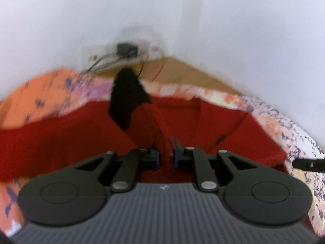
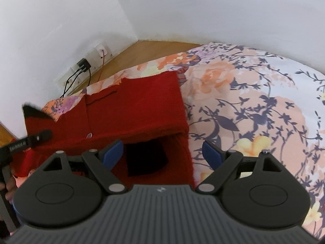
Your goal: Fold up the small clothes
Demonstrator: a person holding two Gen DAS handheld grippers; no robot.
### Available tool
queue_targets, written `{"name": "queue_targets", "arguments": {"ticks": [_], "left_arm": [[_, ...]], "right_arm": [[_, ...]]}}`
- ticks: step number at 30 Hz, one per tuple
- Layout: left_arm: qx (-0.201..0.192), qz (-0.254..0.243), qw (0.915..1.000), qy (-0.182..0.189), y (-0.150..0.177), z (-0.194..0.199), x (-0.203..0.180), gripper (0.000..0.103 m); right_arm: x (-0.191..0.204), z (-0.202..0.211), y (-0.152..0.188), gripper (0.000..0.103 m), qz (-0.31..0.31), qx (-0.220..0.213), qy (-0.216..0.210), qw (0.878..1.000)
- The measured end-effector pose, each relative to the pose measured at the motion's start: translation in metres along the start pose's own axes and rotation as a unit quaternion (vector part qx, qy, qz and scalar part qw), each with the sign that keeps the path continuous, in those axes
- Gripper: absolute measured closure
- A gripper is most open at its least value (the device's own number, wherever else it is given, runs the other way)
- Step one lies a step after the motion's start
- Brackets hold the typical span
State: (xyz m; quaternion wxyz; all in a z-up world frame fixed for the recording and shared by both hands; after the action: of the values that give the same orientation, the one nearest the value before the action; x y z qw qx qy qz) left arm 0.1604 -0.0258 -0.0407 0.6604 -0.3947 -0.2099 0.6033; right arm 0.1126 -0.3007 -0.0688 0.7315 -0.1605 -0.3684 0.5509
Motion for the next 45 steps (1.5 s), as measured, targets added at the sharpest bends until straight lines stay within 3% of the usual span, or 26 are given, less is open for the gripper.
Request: {"name": "queue_targets", "arguments": {"ticks": [3,7,14,19,21,24,31,42,45], "left_arm": [[0.03,0.03,0.9991,0.01,0.015,-0.002,0.013,0.075],[0.051,0.052,0.9973,0.008,0.027,0.005,0.022,0.049],[0.064,0.078,0.9949,-0.002,0.032,0.036,0.046,0.042],[0.055,0.079,0.9946,-0.038,0.023,0.054,0.065,0.035],[0.056,0.073,0.9934,-0.068,0.023,0.051,0.075,0.035],[0.071,0.069,0.9915,-0.084,0.028,0.038,0.085,0.035],[0.109,0.083,0.9877,-0.075,0.048,0.016,0.089,0.035],[0.11,0.054,0.9882,-0.092,0.05,-0.003,0.079,0.037],[0.102,0.026,0.9899,-0.094,0.05,-0.003,0.072,0.045]], "right_arm": [[0.006,-0.007,-0.001,0.013,0.011,0.007,-0.003,1.0],[0.015,-0.015,-0.003,0.013,0.021,0.012,-0.009,1.0],[0.028,-0.026,-0.01,0.013,0.041,0.015,-0.023,0.999],[0.036,-0.036,-0.023,0.013,0.067,0.012,-0.025,0.997],[0.038,-0.042,-0.03,0.013,0.075,0.012,-0.026,0.997],[0.041,-0.053,-0.038,0.013,0.087,0.014,-0.024,0.996],[0.045,-0.078,-0.049,0.013,0.125,0.028,-0.018,0.992],[0.051,-0.13,-0.048,0.013,0.182,0.065,0.002,0.981],[0.055,-0.133,-0.045,0.018,0.205,0.057,0.011,0.977]]}}
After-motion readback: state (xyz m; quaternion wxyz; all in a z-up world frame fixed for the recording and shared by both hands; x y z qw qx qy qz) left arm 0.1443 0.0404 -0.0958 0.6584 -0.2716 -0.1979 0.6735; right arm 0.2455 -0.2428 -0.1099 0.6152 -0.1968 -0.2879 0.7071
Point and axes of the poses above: each gripper's, at about its wrist camera, not at the fingertips, and z roughly against the way its jaws point, x to its left, y to its underside, the point moved 8 cm from there along -z, roughly the way its jaws point, and after that the axes turned 2 degrees about y, right-handed, at the moved point
